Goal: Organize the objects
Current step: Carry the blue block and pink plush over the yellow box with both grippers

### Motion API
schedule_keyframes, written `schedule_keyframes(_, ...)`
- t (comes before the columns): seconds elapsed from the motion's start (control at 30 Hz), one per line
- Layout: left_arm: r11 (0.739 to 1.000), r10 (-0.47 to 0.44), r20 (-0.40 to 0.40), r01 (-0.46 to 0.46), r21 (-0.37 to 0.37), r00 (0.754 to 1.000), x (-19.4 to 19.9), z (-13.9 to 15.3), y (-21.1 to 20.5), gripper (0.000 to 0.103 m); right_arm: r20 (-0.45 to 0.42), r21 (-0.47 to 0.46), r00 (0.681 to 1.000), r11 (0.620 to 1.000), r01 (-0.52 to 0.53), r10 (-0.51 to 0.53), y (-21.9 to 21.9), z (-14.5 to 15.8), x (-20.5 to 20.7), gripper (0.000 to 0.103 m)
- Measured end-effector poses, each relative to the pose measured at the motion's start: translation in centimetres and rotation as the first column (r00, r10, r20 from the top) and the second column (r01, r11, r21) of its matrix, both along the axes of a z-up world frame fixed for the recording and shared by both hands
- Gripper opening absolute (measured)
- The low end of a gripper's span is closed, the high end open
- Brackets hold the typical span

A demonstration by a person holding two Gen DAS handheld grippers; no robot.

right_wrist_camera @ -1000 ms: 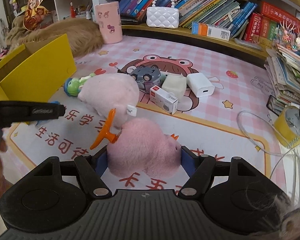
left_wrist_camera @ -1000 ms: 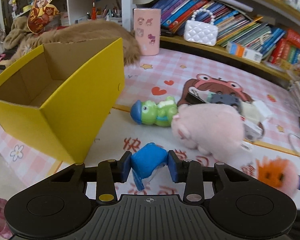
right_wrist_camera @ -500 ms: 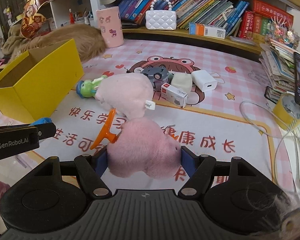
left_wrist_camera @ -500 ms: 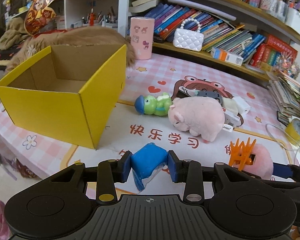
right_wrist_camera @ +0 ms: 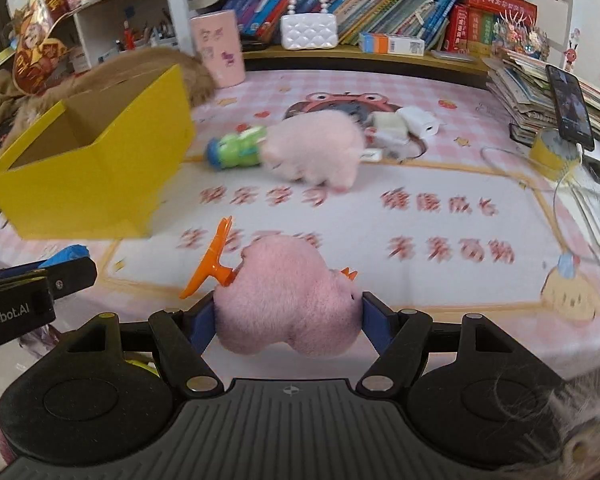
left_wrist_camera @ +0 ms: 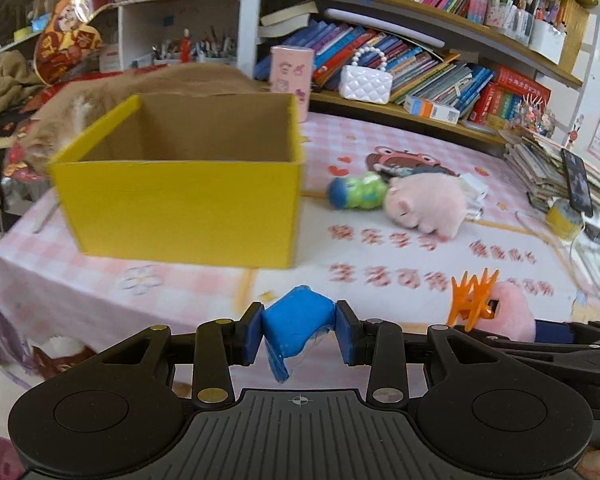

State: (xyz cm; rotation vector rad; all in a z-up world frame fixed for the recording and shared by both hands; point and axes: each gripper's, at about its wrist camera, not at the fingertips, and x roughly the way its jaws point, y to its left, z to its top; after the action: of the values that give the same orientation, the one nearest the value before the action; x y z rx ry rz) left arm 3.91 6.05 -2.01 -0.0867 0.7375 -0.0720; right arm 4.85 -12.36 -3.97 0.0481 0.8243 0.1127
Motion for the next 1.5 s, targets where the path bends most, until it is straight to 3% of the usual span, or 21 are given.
schedule_keyframes(0.47, 0.995, 0.102, 0.015, -0.102, 0.009, 0.995, -5.1, 0.7, 10.3, 0.036, -0.002, 0.015, 0.995, 0.995, -0.101, 0.101, 10.8, 0.2, -5.3, 0.07)
schedule_keyframes(1.5, 0.999, 0.054, 0.074, -0.054, 0.006, 0.996, -4.7, 2.1, 14.1, 0.035, 0.043, -0.017, 0.991, 0.992, -0.127, 0.127, 15.7, 1.7, -5.1, 0.07)
